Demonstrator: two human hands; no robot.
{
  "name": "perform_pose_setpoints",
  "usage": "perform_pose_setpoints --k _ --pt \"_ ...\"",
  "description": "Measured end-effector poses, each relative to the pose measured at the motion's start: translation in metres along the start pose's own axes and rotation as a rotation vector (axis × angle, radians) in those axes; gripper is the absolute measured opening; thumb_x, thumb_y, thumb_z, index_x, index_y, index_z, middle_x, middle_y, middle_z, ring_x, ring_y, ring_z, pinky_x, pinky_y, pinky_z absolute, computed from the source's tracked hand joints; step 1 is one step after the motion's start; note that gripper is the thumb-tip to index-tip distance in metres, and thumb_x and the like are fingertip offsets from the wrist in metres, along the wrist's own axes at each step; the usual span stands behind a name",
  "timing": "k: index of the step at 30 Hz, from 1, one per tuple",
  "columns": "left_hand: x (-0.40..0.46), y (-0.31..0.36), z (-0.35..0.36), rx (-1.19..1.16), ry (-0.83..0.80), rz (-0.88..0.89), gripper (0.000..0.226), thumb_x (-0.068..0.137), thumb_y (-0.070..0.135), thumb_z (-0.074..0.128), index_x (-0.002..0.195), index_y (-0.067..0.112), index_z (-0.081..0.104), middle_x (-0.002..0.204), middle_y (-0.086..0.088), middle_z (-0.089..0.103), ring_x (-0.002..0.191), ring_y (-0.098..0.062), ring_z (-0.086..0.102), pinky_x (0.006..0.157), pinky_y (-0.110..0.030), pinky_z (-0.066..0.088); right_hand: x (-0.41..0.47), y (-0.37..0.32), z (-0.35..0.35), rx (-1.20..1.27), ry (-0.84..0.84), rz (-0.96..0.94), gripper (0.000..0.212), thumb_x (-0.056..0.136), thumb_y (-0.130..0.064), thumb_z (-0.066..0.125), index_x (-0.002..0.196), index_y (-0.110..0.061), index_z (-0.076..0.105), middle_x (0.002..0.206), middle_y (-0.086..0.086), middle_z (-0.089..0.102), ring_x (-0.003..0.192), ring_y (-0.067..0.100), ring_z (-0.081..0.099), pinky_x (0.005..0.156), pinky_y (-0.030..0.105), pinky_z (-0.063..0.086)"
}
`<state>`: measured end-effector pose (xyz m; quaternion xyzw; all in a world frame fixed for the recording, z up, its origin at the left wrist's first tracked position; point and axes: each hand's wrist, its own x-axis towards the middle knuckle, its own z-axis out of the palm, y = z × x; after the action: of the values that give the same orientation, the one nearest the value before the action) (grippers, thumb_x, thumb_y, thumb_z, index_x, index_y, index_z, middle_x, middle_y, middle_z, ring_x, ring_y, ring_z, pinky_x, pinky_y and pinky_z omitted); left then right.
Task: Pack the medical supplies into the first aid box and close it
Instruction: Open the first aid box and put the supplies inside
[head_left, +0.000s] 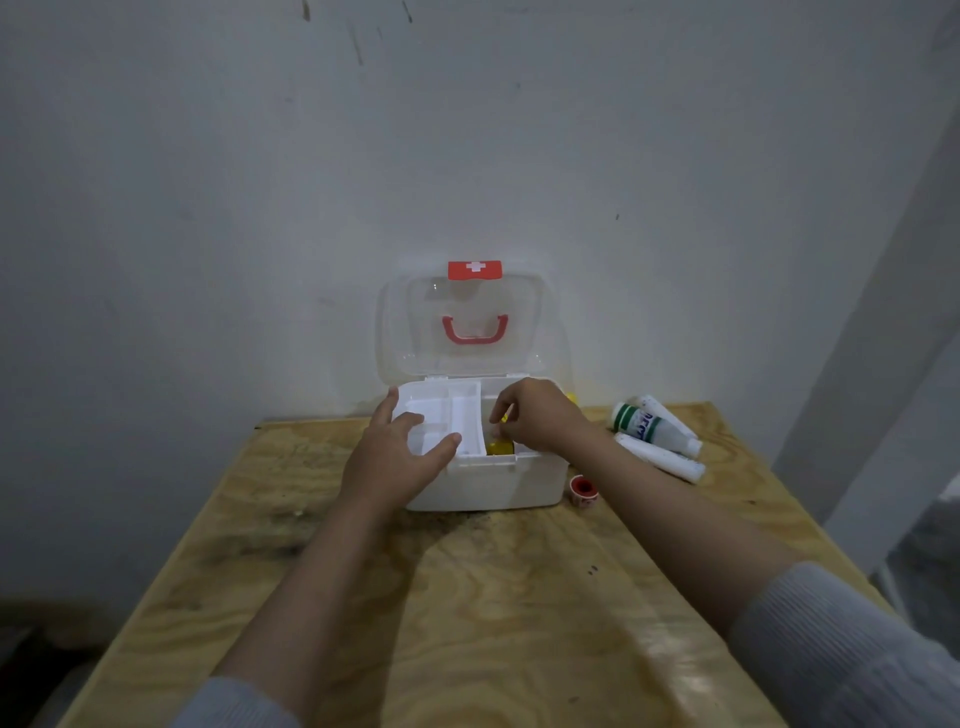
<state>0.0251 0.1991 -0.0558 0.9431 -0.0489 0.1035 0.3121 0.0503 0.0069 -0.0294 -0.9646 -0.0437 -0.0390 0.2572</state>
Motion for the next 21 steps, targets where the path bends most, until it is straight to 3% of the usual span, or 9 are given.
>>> perform_pose_setpoints --k 3,9,13,15,21 --pt "0.0001 0.0005 -0.0006 -0.001 0.0 -0.001 0.067 0.079 0.061 0.059 0.131 0.019 0.055 0.159 0.007 0.016 0.14 -0.02 0.03 0.104 -0.042 0.038 -0.0001 -0.0019 -0.0012 -0.032 0.014 -0.005 0.011 0.075 -0.023 0.076 0.083 -0.018 0.07 0.082 0.0 0.066 0.074 0.015 0.061 0.071 0.03 0.051" --pt "0.0006 0.0014 0.0 0.012 0.005 -0.008 0.067 0.08 0.061 0.058 0.131 0.019 0.055 0.159 0.006 0.016 0.14 -0.022 0.03 0.104 -0.043 0.038 0.004 -0.0093 -0.0013 -0.038 0.01 0.017 0.008 0.077 -0.014 0.073 0.084 -0.011 0.07 0.102 0.004 0.068 0.078 0.012 0.051 0.067 0.023 0.039" --pt "0.0005 0.0022 0.0002 0.014 0.005 -0.012 0.067 0.08 0.061 0.058 0.132 0.019 0.054 0.159 0.005 0.015 0.141 -0.022 0.029 0.104 -0.043 0.038 0.0046 -0.0087 -0.0037 0.062 -0.014 0.06 0.009 0.076 -0.01 0.074 0.077 -0.014 0.066 0.102 0.008 0.069 0.065 0.017 0.063 0.057 0.018 0.047" --pt "0.0008 0.0021 0.0004 0.018 0.003 -0.01 0.067 0.08 0.061 0.058 0.132 0.02 0.054 0.159 0.005 0.015 0.141 -0.022 0.029 0.104 -0.043 0.038 0.0046 -0.0079 -0.005 0.137 -0.05 0.097 0.01 0.076 -0.007 0.075 0.076 -0.013 0.067 0.1 0.009 0.066 0.055 0.015 0.063 0.059 0.024 0.056" --pt "0.0013 0.0016 0.0002 0.015 -0.006 -0.008 0.067 0.08 0.061 0.059 0.132 0.019 0.054 0.159 0.005 0.015 0.141 -0.022 0.028 0.104 -0.043 0.038 0.0025 -0.0104 -0.0083 0.183 -0.108 0.159 0.011 0.076 -0.002 0.074 0.082 -0.01 0.07 0.087 0.009 0.065 0.059 0.019 0.064 0.062 0.028 0.058"
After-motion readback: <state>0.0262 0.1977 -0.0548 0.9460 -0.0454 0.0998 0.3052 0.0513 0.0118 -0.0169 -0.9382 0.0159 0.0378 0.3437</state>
